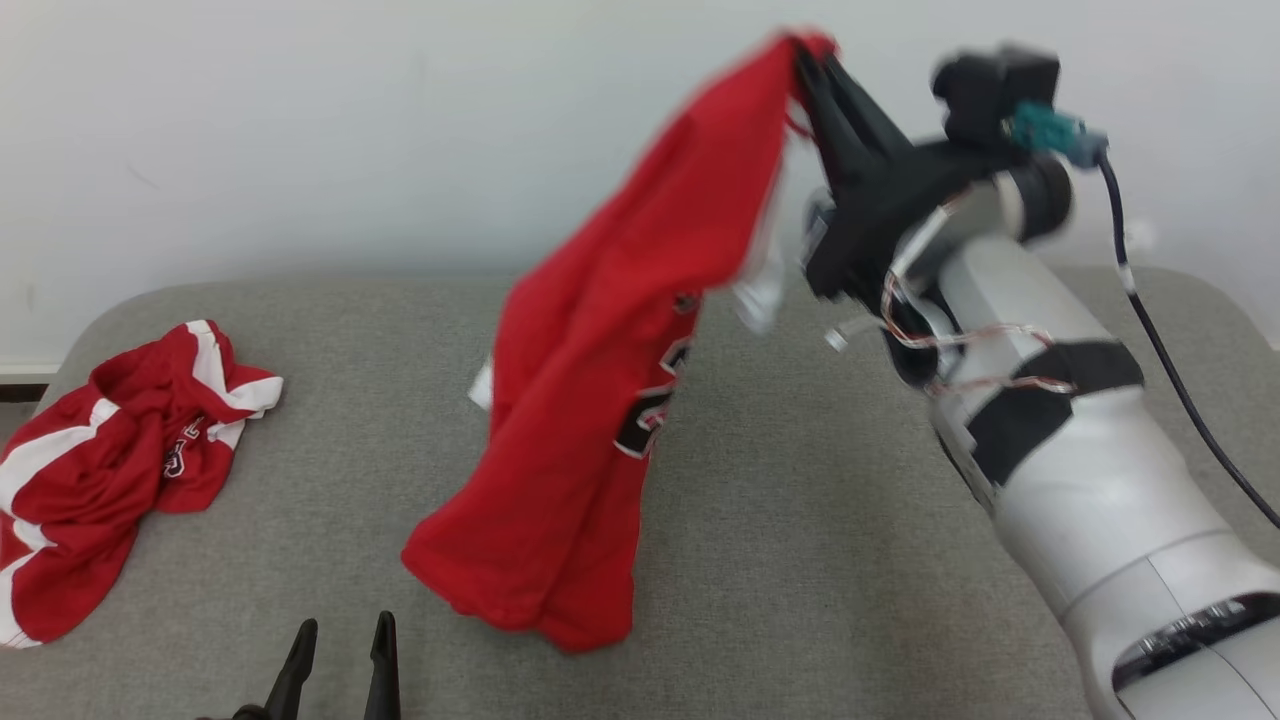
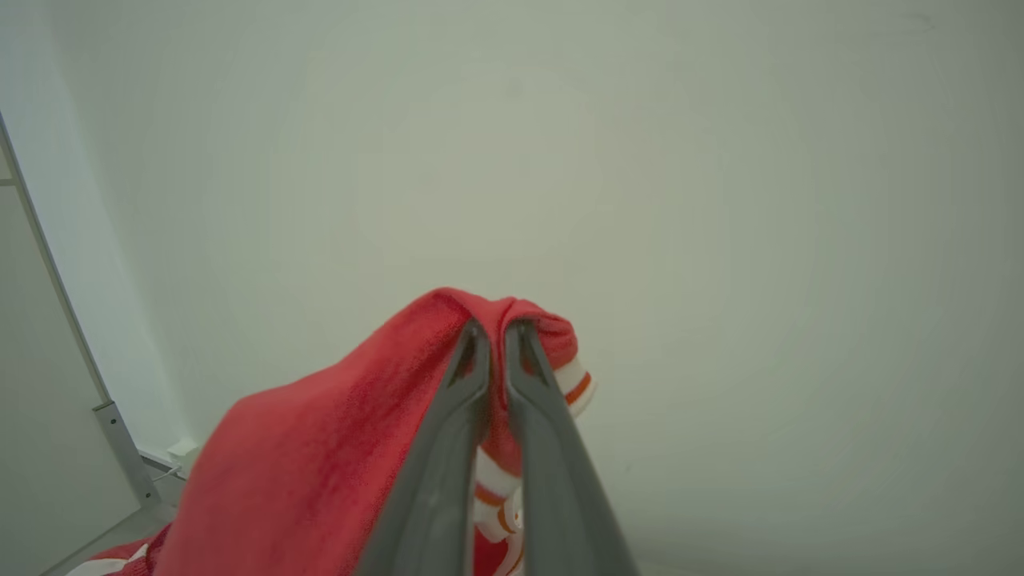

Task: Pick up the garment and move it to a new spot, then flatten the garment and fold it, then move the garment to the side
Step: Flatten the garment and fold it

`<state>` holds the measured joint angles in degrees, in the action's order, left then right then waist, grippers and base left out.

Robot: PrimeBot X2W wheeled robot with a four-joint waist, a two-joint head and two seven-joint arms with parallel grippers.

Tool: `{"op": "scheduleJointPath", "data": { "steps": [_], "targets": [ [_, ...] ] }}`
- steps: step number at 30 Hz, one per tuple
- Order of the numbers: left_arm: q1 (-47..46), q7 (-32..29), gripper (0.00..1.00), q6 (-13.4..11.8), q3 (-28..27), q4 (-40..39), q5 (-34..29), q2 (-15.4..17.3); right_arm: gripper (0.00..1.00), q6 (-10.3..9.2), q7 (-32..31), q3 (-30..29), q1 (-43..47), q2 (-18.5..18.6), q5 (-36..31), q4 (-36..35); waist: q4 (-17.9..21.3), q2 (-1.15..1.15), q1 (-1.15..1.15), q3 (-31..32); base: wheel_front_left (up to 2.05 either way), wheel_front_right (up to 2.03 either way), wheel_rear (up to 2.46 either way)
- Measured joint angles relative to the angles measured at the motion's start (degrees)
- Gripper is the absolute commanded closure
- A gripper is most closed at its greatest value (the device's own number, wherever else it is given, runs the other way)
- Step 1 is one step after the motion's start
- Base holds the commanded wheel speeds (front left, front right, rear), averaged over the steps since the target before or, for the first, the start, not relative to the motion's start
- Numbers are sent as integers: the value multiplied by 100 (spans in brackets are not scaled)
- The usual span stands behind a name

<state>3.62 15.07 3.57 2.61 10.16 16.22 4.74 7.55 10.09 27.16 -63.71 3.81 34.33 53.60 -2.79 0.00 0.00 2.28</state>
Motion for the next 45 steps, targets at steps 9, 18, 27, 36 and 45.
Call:
{"op": "scheduleJointPath", "data": {
  "steps": [9,18,27,36,45],
  "targets": [
    [16,4,0,41,9,-4,0,-26,100,0,207,-712,781,400,-634,1797,165,0,0,-70,0,0,0],
    [40,4,0,42,-31,-1,-3,-54,100,0,331,-1087,1424,668,-726,1962,323,0,0,-60,0,0,0],
    [129,4,0,47,-105,-48,-11,-67,100,0,158,-1410,1983,697,-565,1417,424,0,0,-18,0,0,0],
    [151,4,0,51,-71,-46,-52,-81,100,0,-425,-2443,3282,902,-1084,-233,322,1,0,-7,0,0,0],
    [77,5,0,55,-41,-74,-58,-87,100,0,-3309,-4094,5785,-60,-2520,-5330,246,0,0,-160,0,0,0]
  ]
}}
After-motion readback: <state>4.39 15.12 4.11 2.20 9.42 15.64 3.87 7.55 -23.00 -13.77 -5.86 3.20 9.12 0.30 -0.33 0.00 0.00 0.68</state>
